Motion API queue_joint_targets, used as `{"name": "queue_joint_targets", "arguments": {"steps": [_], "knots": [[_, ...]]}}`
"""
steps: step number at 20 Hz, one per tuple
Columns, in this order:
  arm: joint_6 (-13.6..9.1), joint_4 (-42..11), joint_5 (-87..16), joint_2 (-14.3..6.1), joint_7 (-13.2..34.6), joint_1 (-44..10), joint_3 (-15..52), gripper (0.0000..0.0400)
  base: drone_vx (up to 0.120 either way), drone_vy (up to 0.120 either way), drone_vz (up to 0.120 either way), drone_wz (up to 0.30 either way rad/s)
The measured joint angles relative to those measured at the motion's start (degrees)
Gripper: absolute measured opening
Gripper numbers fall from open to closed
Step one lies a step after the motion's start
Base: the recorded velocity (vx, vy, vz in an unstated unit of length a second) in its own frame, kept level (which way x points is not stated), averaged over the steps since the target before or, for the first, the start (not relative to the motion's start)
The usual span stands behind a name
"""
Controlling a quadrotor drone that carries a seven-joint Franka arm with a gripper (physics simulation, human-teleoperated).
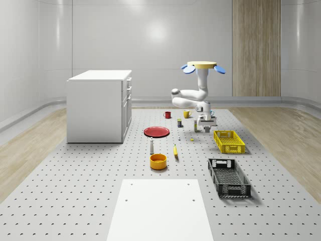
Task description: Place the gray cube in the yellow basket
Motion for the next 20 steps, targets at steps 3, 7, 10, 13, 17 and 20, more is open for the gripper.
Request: {"name": "queue_joint_targets", "arguments": {"steps": [3, 7, 10, 13, 17, 20], "knots": [[0.07, 0.0, 0.05, -0.08, 0.02, -0.02, 0.03, 0.025, 0.0, 0.12, 0.0, 0.0], [0.16, 0.0, 0.11, -0.18, 0.05, -0.06, 0.06, 0.025, 0.0, 0.12, 0.04, 0.0], [0.22, 0.01, 0.14, -0.25, 0.06, -0.08, 0.07, 0.025, 0.0, 0.12, 0.0, 0.0], [0.29, 0.01, 0.17, -0.32, 0.08, -0.1, 0.09, 0.025, 0.0, 0.12, 0.0, 0.0], [0.37, 0.02, 0.21, -0.4, 0.1, -0.13, 0.1, 0.025, 0.0, 0.12, -0.06, 0.0], [0.43, 0.02, 0.23, -0.47, 0.12, -0.15, 0.11, 0.025, 0.0, 0.12, -0.093, 0.0]]}}
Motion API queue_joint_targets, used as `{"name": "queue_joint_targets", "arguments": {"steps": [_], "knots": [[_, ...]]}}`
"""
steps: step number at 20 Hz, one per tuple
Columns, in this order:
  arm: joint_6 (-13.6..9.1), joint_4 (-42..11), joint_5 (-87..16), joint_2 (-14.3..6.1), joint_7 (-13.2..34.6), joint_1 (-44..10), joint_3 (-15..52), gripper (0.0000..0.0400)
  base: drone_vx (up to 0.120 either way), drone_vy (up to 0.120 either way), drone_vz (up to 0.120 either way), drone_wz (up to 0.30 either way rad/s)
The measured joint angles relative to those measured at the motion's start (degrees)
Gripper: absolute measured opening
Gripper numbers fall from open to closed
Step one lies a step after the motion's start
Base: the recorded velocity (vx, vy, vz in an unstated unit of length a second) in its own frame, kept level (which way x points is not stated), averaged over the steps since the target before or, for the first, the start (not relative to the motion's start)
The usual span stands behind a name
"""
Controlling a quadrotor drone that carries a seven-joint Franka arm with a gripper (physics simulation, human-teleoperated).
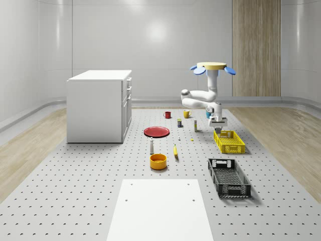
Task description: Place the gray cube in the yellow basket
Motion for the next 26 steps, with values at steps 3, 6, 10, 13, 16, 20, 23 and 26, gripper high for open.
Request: {"name": "queue_joint_targets", "arguments": {"steps": [3, 6, 10, 13, 16, 20, 23, 26], "knots": [[0.06, 0.0, 0.03, -0.06, 0.02, -0.02, 0.01, 0.025, 0.0, 0.12, 0.0, 0.0], [0.11, 0.01, 0.05, -0.12, 0.03, -0.04, 0.02, 0.025, 0.0, 0.12, -0.013, 0.0], [0.18, 0.01, 0.08, -0.19, 0.05, -0.06, 0.03, 0.025, 0.0, 0.12, -0.06, 0.0], [0.23, 0.01, 0.1, -0.24, 0.06, -0.08, 0.04, 0.025, 0.0, 0.12, -0.12, 0.0], [0.27, 0.02, 0.12, -0.29, 0.07, -0.1, 0.04, 0.025, 0.0, 0.12, -0.12, 0.0], [0.52, 0.15, -0.3, -0.37, 0.08, -0.19, -0.43, 0.025, 0.0, 0.04, -0.01, 0.0], [1.24, 0.65, -1.9, -0.46, 0.08, -0.49, -2.14, 0.025, 0.0, 0.0, 0.0, 0.0], [2.19, 1.4, -4.06, -0.47, 0.06, -0.93, -4.45, 0.025, 0.0, 0.0, 0.0, 0.0]]}}
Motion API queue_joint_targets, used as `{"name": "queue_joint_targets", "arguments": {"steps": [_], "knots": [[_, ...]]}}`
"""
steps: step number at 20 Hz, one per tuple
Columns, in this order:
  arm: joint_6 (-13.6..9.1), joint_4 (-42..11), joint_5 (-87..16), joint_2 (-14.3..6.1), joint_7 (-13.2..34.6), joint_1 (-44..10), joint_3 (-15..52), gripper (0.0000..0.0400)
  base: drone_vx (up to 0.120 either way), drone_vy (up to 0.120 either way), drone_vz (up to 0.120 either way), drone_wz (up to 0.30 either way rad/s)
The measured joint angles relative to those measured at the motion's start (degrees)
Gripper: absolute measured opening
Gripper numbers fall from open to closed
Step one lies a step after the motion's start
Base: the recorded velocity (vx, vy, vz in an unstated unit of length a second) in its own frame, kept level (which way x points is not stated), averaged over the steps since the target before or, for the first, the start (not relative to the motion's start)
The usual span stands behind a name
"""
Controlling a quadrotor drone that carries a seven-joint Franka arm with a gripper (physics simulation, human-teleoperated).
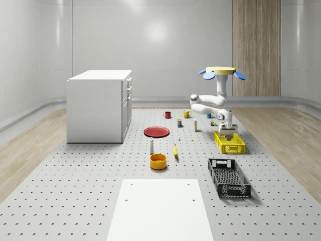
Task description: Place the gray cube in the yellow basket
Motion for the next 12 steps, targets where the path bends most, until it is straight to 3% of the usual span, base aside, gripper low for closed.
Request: {"name": "queue_joint_targets", "arguments": {"steps": [8, 12], "knots": [[2.18, 2.33, -5.36, 0.51, -0.09, -1.24, -5.65, 0.025, 0.0, 0.0, 0.0, 0.0], [2.35, 2.79, -6.37, 0.87, -0.19, -1.37, -6.64, 0.0345, 0.0, 0.0, 0.0, 0.0]]}}
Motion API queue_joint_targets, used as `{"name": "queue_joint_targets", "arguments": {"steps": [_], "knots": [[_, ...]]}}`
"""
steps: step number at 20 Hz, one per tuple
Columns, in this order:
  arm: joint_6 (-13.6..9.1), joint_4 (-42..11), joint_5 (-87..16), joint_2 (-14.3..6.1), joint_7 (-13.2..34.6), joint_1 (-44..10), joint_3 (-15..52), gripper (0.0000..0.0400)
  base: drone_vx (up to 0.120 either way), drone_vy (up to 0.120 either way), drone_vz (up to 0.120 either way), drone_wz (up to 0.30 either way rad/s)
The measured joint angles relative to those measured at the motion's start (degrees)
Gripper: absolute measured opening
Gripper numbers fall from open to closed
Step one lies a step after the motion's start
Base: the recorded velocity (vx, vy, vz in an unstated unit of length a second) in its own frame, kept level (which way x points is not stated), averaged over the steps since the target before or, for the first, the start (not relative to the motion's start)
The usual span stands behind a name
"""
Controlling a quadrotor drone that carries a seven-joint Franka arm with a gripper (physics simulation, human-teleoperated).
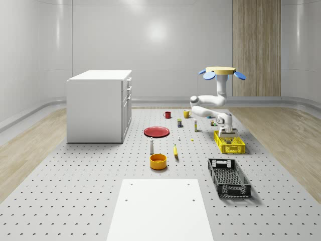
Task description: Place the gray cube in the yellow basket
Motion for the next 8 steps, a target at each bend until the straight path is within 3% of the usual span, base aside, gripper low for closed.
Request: {"name": "queue_joint_targets", "arguments": {"steps": [8], "knots": [[-2.0, -1.66, 3.01, 0.23, -0.17, 1.15, 3.38, 0.0392, 0.0, 0.0, 0.0, 0.0]]}}
